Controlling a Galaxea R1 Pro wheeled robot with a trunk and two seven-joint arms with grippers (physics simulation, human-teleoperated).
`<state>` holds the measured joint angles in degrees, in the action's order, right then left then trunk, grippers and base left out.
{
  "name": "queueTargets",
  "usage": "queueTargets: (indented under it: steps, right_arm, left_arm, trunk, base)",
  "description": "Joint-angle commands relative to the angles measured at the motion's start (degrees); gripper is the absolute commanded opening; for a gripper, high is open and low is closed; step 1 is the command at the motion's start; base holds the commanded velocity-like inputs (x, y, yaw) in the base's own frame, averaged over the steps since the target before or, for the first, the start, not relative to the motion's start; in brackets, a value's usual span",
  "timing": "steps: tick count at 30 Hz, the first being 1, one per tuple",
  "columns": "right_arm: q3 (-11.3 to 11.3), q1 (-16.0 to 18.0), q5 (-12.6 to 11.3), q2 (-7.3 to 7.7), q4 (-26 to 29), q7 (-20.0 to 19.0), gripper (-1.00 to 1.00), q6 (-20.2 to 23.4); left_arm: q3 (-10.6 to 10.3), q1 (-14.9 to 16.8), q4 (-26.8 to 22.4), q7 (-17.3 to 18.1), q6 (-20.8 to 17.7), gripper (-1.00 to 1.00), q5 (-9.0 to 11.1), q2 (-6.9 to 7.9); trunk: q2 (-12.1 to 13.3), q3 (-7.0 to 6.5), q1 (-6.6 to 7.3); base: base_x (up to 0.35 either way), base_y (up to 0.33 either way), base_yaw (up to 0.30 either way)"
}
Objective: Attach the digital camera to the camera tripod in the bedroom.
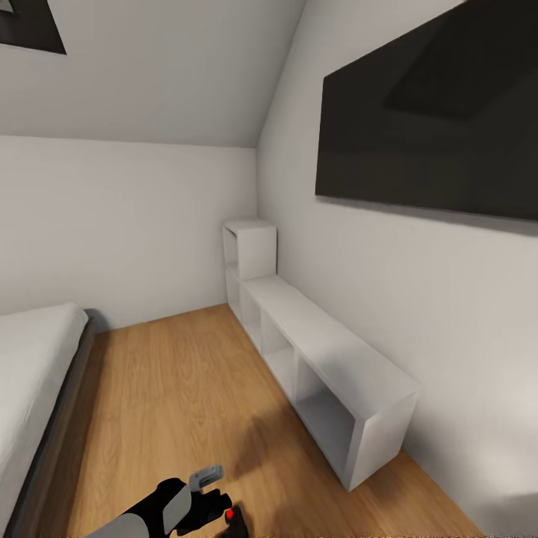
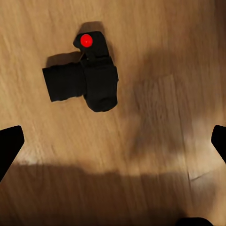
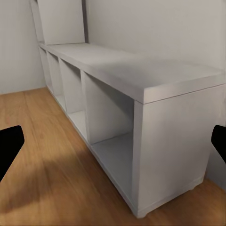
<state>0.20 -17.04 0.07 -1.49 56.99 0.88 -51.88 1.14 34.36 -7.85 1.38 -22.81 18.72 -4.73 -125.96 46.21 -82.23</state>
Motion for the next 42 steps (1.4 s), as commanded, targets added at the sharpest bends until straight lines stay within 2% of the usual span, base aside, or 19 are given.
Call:
queueTargets:
  steps: [1,13,19,27,29,30,32,33,37,42]
  right_arm:
    - [0.0,0.0,0.0,0.0,0.0,0.1,1.0,-0.1]
    - [0.1,0.0,0.0,-0.02,0.6,0.0,1.0,-0.3]
    - [0.2,0.0,0.0,-0.25,6.0,0.2,1.0,-4.5]
    - [0.2,0.0,0.1,-0.81,14.3,0.5,1.0,-5.3]
    - [0.2,0.0,0.1,-1.12,17.1,0.5,1.0,-2.2]
    - [0.1,0.0,0.1,-1.29,19.2,0.5,1.0,1.1]
    - [0.1,0.0,0.1,-1.4,21.7,0.5,1.0,4.7]
    - [0.0,0.0,0.1,-1.46,24.1,0.5,1.0,8.5]
    - [0.0,0.0,0.1,-1.6,29.6,0.6,1.0,18.0]
    - [0.0,0.0,0.1,-1.71,33.1,1.7,1.0,24.2]
  left_arm:
    - [0.1,0.0,-0.1,0.0,-0.3,1.0,0.2,0.0]
    - [0.1,0.0,-0.2,0.0,-0.3,1.0,0.2,0.07]
    - [0.1,0.0,-0.3,0.0,-0.3,1.0,0.2,0.09]
    - [0.1,0.0,-0.4,0.0,-0.3,1.0,0.2,0.07]
    - [0.1,0.0,-0.4,0.0,-0.3,1.0,0.2,0.07]
    - [0.1,0.0,-0.4,0.0,-0.3,1.0,0.2,0.07]
    - [0.1,0.0,-0.4,0.0,-0.3,1.0,0.2,0.05]
    - [0.1,0.0,-0.4,0.0,-0.3,1.0,0.2,0.03]
    - [0.1,0.0,-0.4,0.0,-0.3,1.0,0.2,-0.01]
    - [0.1,0.0,-0.3,0.0,-0.3,1.0,0.2,-0.01]
  trunk:
    - [-0.4,0.23,-0.22]
    - [-5.2,2.38,-2.86]
    - [-7.7,3.46,-4.17]
    - [-10.9,4.9,-5.93]
    - [-11.7,5.26,-6.37]
    - [-12.1,5.44,-6.59]
    - [-12.9,5.79,-7.03]
    - [-13.3,5.97,-7.25]
    - [-14.9,6.69,-8.13]
    - [-16.9,7.59,-9.23]
  base:
    - [0.0,0.0,0.0]
    - [0.0,0.0,0.0]
    - [0.0,0.0,0.0]
    - [0.0,0.0,0.0]
    - [0.0,0.0,0.0]
    - [0.0,0.0,0.0]
    - [0.0,0.0,0.0]
    - [0.0,0.0,0.0]
    - [0.0,0.0,0.0]
    - [0.0,0.0,0.0]
